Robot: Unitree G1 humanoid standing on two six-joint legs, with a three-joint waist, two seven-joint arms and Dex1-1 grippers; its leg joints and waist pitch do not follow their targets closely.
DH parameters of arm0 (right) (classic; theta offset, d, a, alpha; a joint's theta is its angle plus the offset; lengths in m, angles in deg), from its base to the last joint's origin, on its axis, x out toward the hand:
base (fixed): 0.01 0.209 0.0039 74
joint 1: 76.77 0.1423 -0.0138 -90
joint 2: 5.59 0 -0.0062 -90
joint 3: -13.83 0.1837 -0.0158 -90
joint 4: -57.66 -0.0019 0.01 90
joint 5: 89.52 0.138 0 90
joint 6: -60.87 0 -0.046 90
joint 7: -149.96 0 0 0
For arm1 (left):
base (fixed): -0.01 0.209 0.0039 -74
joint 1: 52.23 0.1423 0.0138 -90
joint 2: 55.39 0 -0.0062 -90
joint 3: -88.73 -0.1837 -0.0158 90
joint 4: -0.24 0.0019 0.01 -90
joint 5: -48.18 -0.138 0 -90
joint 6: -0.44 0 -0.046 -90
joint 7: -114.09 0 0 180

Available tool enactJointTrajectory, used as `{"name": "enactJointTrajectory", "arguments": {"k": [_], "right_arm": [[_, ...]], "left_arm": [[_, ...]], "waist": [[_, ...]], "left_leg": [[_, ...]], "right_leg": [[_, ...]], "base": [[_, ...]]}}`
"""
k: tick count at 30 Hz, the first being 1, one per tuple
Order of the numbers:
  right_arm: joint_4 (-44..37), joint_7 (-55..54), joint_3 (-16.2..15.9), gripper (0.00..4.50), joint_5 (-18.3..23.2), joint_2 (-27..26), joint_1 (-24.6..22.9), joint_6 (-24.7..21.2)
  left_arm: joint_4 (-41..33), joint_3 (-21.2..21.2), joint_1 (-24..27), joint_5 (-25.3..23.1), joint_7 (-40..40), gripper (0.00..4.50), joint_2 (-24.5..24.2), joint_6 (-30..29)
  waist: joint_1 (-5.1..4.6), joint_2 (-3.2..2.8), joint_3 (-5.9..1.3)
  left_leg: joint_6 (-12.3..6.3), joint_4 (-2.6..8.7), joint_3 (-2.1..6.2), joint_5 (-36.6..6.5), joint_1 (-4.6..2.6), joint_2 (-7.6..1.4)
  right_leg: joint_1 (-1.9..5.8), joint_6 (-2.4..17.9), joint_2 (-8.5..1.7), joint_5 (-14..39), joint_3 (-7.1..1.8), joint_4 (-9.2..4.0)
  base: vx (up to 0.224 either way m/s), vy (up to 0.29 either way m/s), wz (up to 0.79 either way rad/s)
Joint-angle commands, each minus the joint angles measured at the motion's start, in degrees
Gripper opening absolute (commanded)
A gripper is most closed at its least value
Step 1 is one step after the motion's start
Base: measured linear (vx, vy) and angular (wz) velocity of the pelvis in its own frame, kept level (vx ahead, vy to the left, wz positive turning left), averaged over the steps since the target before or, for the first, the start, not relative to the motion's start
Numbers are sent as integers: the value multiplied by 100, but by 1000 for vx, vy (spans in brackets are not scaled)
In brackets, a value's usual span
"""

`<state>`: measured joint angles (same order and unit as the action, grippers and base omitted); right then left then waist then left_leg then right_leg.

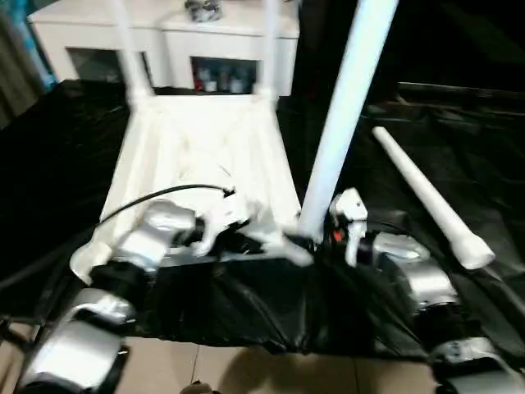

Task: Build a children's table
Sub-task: Rotate leg to tighten

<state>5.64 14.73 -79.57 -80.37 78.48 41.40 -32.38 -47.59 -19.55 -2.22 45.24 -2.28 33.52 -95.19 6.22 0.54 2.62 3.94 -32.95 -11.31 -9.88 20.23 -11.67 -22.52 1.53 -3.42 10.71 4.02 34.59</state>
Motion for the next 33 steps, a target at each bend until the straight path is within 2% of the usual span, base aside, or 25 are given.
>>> {"name": "enactJointTrajectory", "arguments": {"k": [1, 2, 4, 5, 6, 7, 9, 12, 13, 15, 18, 19, 20, 21, 23, 24, 25, 27, 28, 32, 33], "right_arm": [[254, -472, -57, 274, -103, -197, 81, -59], [351, -746, 16, 274, -109, -302, 121, -54], [883, -1836, 293, 274, -94, -718, 371, 16], [986, -2003, 331, 274, -87, -784, 425, 31], [1117, -2182, 356, 274, -90, -860, 495, 62], [1178, -2269, 355, 274, -121, -905, 526, 99], [1250, -2371, 340, 274, -205, -965, 564, 189], [1301, -2383, 222, 274, -423, -976, 599, 517], [1301, -2383, 222, 330, -423, -976, 599, 517], [1470, -2285, 256, 346, -437, -979, 689, 748], [1493, -2160, 220, 364, -439, -919, 719, 859], [1424, -1900, 195, 385, -389, -852, 714, 894], [1383, -1748, 183, 390, -358, -815, 710, 911], [1239, -1345, 153, 397, -294, -719, 669, 911], [1100, -923, 96, 397, -255, -602, 619, 865], [918, -286, -39, 397, -208, -423, 534, 808], [918, -286, -39, 397, -208, -423, 534, 808], [470, 831, -368, 397, -85, -107, 311, 612], [465, 844, -372, 397, -83, -103, 308, 609], [173, 1539, -553, 397, -38, 223, 200, 420], [5, 1942, -677, 397, -27, 409, 139, 329]], "left_arm": [[25, 2, -143, -50, -429, 0, 243, -162], [52, 61, -185, -59, -630, 0, 349, -273], [18, 227, -274, -123, -1343, 0, 729, -706], [-9, 221, -270, -148, -1422, 0, 779, -746], [-39, 202, -262, -191, -1532, 0, 847, -773], [-52, 157, -255, -250, -1606, 0, 870, -771], [-74, 59, -237, -337, -1647, 0, 870, -725], [-94, -41, -178, -353, -1481, 0, 819, -622], [-94, -41, -178, -353, -1481, 0, 819, -622], [-168, -17, -124, -365, -1356, 0, 727, -602], [-179, -19, -102, -353, -1210, 0, 652, -498], [-202, -43, -70, -325, -1020, 0, 566, -357], [-216, -58, -51, -309, -913, 0, 519, -275], [-257, -32, -16, -216, -691, 0, 443, -276], [-251, -60, -11, -202, -496, 0, 340, -77], [-286, -88, 12, -128, -170, 0, 215, -39], [-286, -88, 12, -128, -170, 0, 215, -39], [-271, -134, 36, -80, 220, 0, 46, 118], [-270, -134, 36, -80, 225, 0, 43, 120], [-258, -170, 75, 3, 745, 0, -156, 423], [-299, -202, 139, 81, 1109, 0, -286, 587]], "waist": [[-44, -33, -271], [-61, -17, -279], [-92, -29, -280], [-116, -25, -288], [-145, -20, -295], [-144, 7, -298], [-131, -12, -313], [-132, -11, -327], [-133, -8, -328], [-148, -20, -322], [-144, -21, -332], [-151, -9, -329], [-148, -10, -339], [-157, 3, -341], [-141, -8, -344], [-121, -21, -345], [-111, -15, -352], [-62, -26, -347], [-44, -28, -355], [3, -19, -344], [33, -25, -343]], "left_leg": [[131, 384, 156, -1850, -127, -177], [93, 384, 165, -1820, -112, -165], [79, 385, 167, -1768, -117, -177], [99, 384, 165, -1761, -115, -181], [71, 386, 169, -1702, -84, -164], [44, 391, 169, -1652, -66, -164], [-36, 380, 150, -1559, -71, -170], [-75, 378, 136, -1421, -45, -176], [-79, 377, 137, -1396, -38, -172], [-95, 377, 131, -1419, -38, -169], [-133, 371, 124, -1337, -30, -170], [-151, 373, 124, -1336, -23, -168], [-181, 366, 128, -1296, -2, -164], [-223, 361, 120, -1247, -5, -170], [-295, 351, 112, -1190, -8, -177], [-317, 349, 106, -1133, -13, -185], [-334, 345, 103, -1110, -15, -188], [-387, 337, 86, -1048, -20, -210], [-399, 332, 85, -1026, -21, -214], [-355, 336, 86, -1101, -12, -215], [-344, 338, 87, -1113, -17, -219]], "right_leg": [[172, 735, -538, 2733, -266, -598], [191, 648, -539, 2875, -258, -621], [168, 685, -540, 2777, -264, -625], [167, 713, -536, 2715, -263, -607], [192, 736, -526, 2598, -259, -600], [206, 723, -524, 2529, -258, -596], [191, 767, -516, 2193, -280, -567], [217, 896, -506, 1702, -290, -508], [224, 917, -506, 1632, -288, -497], [228, 971, -513, 1617, -288, -494], [237, 1012, -505, 1480, -294, -483], [241, 1007, -501, 1483, -292, -486], [263, 997, -500, 1407, -289, -469], [257, 1034, -497, 1292, -291, -456], [257, 1080, -489, 1137, -297, -444], [254, 1113, -487, 1029, -297, -431], [261, 1131, -477, 969, -291, -419], [254, 1196, -453, 740, -283, -397], [261, 1204, -453, 690, -280, -381], [261, 1180, -481, 936, -281, -403], [254, 1141, -491, 1014, -284, -412]], "base": [[0, 0, 0], [0, 0, 0], [0, 0, 0], [0, 0, 0], [0, 0, 0], [0, 0, 0], [0, 0, 0], [0, 0, 0], [0, 0, 0], [0, 0, 0], [0, 0, 0], [0, 0, 0], [0, 0, 0], [0, 0, 0], [0, 0, 0], [0, 0, 0], [0, 0, 0], [0, 0, 0], [0, 0, 0], [0, 0, 0], [0, 0, 0]]}}
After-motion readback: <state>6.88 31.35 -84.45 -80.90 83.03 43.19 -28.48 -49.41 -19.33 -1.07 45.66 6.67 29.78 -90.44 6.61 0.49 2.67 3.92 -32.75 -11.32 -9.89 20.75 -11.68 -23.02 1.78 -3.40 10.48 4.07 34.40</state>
